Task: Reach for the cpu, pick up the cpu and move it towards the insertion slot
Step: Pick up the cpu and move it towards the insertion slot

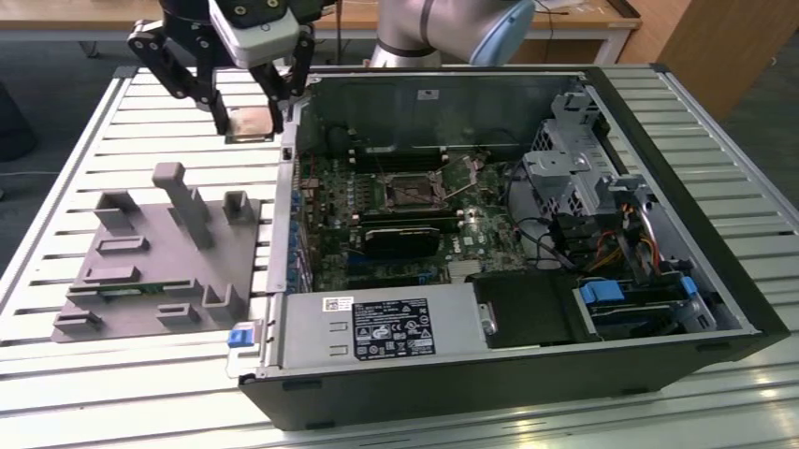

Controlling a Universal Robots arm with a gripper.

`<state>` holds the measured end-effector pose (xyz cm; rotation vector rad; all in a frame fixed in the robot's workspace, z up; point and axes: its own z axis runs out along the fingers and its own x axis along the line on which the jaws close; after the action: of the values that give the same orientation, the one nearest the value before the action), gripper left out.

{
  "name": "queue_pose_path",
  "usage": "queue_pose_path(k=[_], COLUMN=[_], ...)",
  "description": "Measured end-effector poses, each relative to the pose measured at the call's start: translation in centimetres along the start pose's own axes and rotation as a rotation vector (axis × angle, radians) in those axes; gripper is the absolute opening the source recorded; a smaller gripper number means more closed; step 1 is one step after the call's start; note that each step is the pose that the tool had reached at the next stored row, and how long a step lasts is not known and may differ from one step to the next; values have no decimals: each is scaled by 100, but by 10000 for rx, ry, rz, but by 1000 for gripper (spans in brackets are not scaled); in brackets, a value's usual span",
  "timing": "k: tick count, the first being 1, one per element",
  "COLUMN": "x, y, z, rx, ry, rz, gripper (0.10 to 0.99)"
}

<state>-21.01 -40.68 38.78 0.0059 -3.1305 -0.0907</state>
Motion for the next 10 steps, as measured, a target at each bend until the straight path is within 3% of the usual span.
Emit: queue_pose_path(k=[10], x=[-113], y=[-1], z=[-1], rx=[0], ry=[0], rz=[0], gripper=[541])
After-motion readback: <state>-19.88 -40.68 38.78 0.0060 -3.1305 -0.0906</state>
